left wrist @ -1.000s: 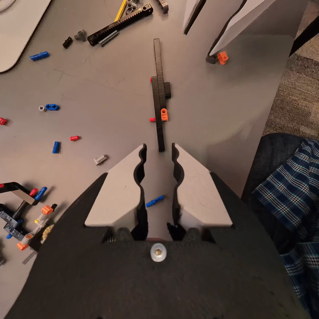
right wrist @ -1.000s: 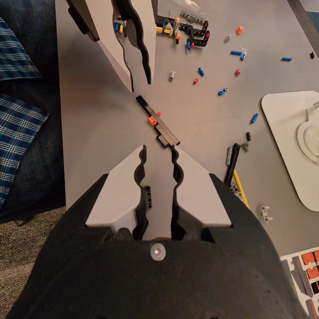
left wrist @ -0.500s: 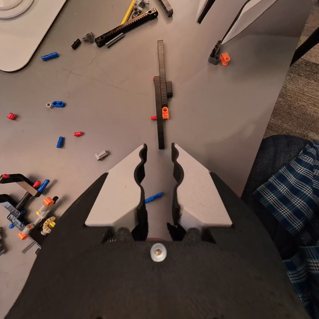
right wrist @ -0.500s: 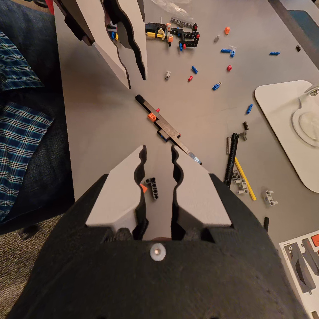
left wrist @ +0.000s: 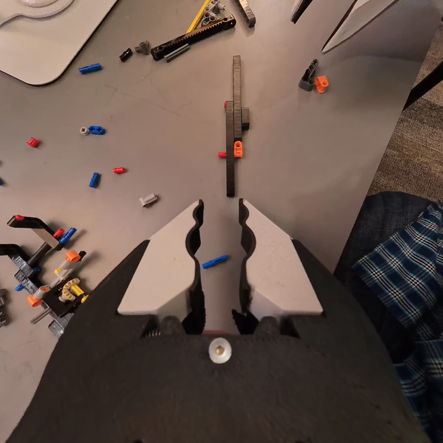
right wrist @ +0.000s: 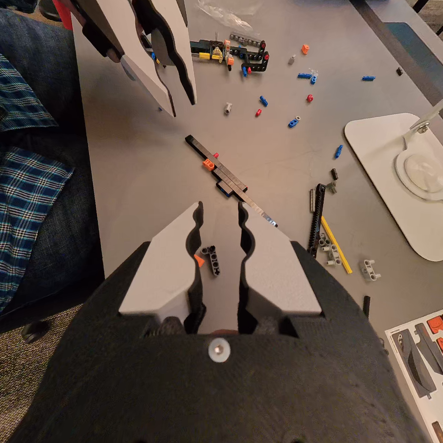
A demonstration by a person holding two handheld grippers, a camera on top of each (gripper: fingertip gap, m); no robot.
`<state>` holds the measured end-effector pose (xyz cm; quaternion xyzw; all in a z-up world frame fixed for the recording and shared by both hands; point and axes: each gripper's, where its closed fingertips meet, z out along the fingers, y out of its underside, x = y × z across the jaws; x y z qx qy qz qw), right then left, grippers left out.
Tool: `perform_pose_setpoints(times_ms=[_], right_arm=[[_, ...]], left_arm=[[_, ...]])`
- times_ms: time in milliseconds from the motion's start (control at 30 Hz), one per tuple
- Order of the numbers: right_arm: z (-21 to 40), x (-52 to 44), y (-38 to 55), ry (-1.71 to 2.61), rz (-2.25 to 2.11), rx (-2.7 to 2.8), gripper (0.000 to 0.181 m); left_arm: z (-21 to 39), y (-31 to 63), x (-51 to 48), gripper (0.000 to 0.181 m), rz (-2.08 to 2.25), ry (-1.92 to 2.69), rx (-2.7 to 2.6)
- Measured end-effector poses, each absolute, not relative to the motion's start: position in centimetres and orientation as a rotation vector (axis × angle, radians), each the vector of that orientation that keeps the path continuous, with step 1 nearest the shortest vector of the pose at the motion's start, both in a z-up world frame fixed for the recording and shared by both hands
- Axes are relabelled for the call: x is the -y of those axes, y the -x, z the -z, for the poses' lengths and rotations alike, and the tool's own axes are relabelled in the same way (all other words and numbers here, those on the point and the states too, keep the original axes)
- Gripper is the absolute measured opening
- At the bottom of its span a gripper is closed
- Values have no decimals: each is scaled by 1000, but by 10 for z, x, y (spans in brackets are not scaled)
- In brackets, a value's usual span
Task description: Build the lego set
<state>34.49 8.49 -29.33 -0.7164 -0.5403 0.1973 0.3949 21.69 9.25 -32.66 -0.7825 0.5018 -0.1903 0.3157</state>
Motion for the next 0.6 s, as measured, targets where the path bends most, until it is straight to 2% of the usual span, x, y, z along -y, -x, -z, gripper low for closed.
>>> perform_pose_setpoints(times_ms=[33,600], right_arm=[[293,-85,-345,1816,-498,1369,27],[291,-81,-349,1827,-471,1375,28]], left_arm=[[327,-216,-93,28,499,2062,-1319],[322,-196,-93,30,474,2077,-1250]])
